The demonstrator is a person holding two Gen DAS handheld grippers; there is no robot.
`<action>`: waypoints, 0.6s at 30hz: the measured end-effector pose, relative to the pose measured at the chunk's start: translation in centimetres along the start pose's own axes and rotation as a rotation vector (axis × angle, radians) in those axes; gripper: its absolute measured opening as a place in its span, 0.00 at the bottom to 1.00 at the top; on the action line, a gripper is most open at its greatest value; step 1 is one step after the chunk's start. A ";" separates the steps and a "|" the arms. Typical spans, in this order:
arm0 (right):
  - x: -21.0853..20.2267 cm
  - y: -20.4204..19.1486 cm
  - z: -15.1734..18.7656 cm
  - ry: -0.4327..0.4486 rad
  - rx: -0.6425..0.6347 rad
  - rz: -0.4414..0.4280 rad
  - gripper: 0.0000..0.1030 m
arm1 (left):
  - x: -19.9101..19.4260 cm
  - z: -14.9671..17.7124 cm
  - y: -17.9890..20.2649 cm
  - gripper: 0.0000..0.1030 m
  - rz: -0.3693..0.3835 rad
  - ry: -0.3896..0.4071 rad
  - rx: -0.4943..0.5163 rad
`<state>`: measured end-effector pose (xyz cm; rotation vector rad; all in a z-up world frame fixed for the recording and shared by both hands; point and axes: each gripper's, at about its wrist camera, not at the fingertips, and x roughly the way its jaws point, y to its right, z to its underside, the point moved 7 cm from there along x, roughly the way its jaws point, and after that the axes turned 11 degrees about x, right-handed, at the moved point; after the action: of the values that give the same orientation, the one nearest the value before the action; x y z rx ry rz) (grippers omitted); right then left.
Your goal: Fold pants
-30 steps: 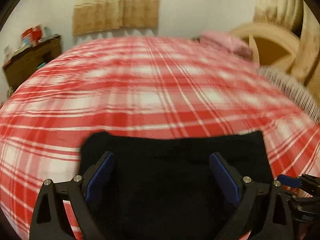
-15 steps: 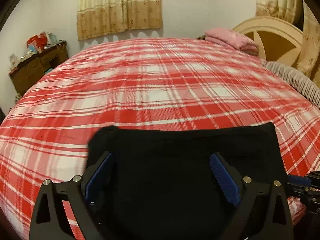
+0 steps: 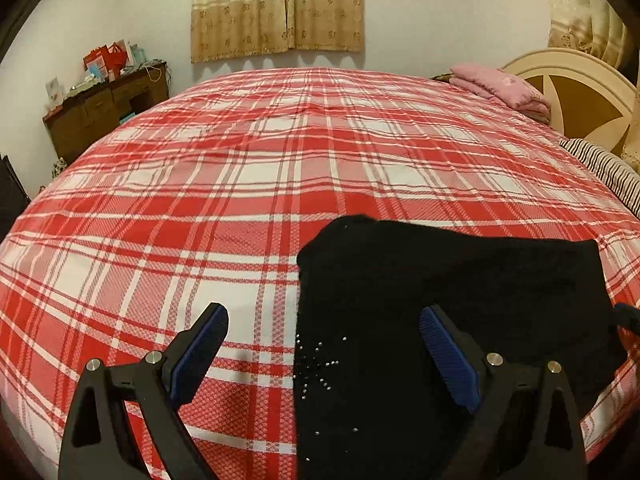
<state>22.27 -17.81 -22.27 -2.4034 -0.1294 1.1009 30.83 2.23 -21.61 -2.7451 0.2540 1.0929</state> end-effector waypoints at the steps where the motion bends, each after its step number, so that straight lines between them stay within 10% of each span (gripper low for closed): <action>1: 0.1 0.0 -0.3 0.002 0.008 -0.002 0.69 | 0.1 0.1 0.0 0.95 0.008 0.001 -0.007; 18: 2.6 0.4 -1.7 0.048 0.031 0.006 0.69 | 1.6 0.8 0.4 0.95 0.149 -0.002 -0.113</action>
<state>25.20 -18.15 -23.30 -2.4021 -0.0886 1.0394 31.35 1.91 -23.36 -2.8631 0.4149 1.1805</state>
